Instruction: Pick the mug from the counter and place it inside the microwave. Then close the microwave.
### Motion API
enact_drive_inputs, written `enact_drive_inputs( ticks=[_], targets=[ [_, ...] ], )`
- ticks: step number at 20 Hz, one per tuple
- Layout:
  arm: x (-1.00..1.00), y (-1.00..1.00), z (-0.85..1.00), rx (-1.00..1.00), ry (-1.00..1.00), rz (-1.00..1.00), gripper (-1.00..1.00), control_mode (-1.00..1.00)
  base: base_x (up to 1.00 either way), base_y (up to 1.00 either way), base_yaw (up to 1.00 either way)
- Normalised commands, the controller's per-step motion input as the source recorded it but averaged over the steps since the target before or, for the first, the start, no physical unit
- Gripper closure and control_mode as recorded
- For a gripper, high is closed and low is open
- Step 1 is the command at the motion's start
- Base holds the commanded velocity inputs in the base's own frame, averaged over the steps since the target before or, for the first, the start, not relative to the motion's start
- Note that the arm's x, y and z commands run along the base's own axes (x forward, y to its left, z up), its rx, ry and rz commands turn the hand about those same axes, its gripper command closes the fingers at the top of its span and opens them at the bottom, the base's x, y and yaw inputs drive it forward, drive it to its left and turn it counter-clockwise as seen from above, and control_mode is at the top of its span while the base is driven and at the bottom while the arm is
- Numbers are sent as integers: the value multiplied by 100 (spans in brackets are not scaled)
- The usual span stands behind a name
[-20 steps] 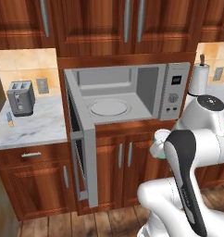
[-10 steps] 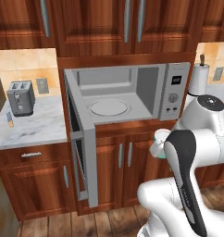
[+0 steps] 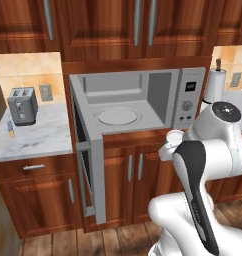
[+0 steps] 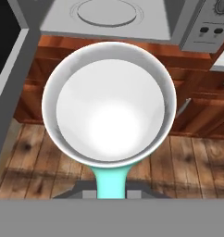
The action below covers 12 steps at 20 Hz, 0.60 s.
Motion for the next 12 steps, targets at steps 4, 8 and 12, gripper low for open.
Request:
enact_drive_inputs(
  ticks=[4, 8, 12],
  targets=[
    [35, 26, 15, 4, -4, 0, 100, -100, 0, 0, 0],
    [71, 18, 25, 6, 0, 0, 100, -100, 0, 0, 0],
    [53, 0, 6, 0, 0, 0, 100, -100, 0, 0, 0]
  ],
)
